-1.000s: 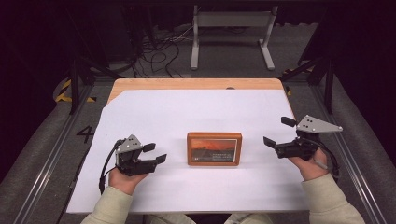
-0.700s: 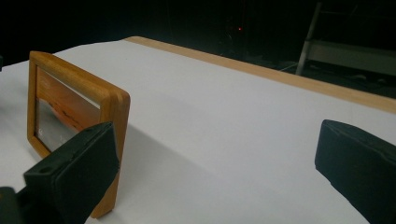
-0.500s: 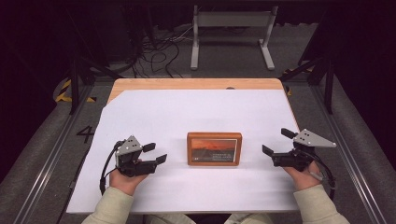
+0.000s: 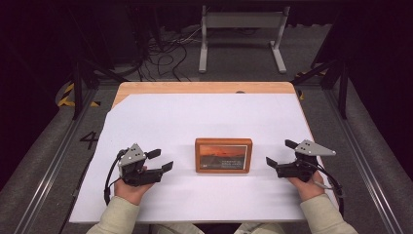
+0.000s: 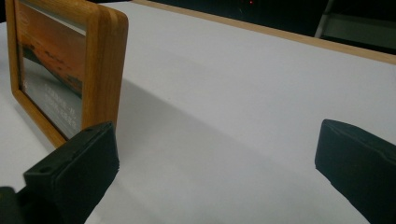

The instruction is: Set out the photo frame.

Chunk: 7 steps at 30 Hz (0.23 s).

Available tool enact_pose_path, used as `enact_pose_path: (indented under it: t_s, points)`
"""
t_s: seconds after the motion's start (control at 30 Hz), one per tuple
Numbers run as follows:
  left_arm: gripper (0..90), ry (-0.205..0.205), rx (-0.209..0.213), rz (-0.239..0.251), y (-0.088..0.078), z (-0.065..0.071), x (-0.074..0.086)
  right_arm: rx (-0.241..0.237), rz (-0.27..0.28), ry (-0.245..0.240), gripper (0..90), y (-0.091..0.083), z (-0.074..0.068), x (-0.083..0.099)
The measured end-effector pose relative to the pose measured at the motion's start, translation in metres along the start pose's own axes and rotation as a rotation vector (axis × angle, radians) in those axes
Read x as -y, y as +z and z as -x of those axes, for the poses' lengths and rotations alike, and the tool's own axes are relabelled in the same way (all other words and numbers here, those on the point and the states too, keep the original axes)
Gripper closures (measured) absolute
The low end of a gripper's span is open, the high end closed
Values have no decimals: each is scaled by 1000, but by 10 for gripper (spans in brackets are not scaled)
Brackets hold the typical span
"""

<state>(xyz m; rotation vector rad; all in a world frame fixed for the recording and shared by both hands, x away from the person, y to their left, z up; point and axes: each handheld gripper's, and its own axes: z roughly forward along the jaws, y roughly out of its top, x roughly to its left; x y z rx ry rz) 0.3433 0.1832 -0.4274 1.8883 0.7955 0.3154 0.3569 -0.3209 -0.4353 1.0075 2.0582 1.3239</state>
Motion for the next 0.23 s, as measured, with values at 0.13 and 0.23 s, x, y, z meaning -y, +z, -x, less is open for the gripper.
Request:
enact_pose_path:
  t_s: [0.13, 0.23]
  points:
    - [321, -2, -8, -7, 2, -1, 1, 4, 1, 7, 0, -1, 1, 0]
    - [322, -3, -19, -15, 4, -1, 1, 9, 5, 6, 0, -1, 2, 0]
